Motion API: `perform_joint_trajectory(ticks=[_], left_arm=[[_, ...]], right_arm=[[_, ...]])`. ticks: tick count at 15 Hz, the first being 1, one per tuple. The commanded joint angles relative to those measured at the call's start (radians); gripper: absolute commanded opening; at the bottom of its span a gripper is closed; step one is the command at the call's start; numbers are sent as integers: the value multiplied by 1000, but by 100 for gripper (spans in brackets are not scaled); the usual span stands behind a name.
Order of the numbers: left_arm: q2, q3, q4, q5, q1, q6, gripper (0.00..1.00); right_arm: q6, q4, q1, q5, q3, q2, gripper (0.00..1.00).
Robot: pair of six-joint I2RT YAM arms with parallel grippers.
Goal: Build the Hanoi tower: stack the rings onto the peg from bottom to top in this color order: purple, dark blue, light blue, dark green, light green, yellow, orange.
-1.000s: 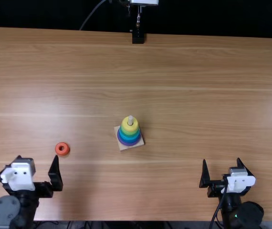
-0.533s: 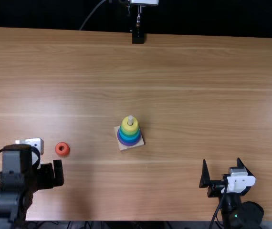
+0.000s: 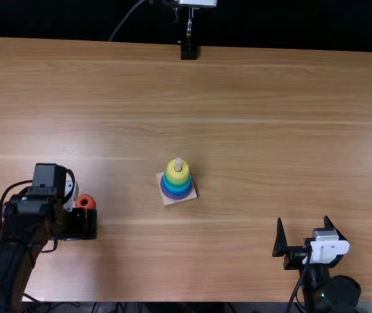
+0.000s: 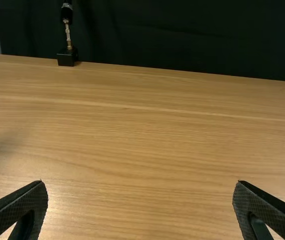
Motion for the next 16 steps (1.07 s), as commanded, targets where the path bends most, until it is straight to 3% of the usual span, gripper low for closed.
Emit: perform_joint_trajectory(ticks=[1,8,16], left_arm=[[48,67,20,8,-6,54,100],[259,210,68,8,-45,54,100],[311,217,81,8,-48,56,100]], right_arm=[[-7,-77,-12,-15,-63,-13,100],[-7,-77,-12,-15,-63,-13,100],[-7,-77,-12,-15,-63,-13,100]])
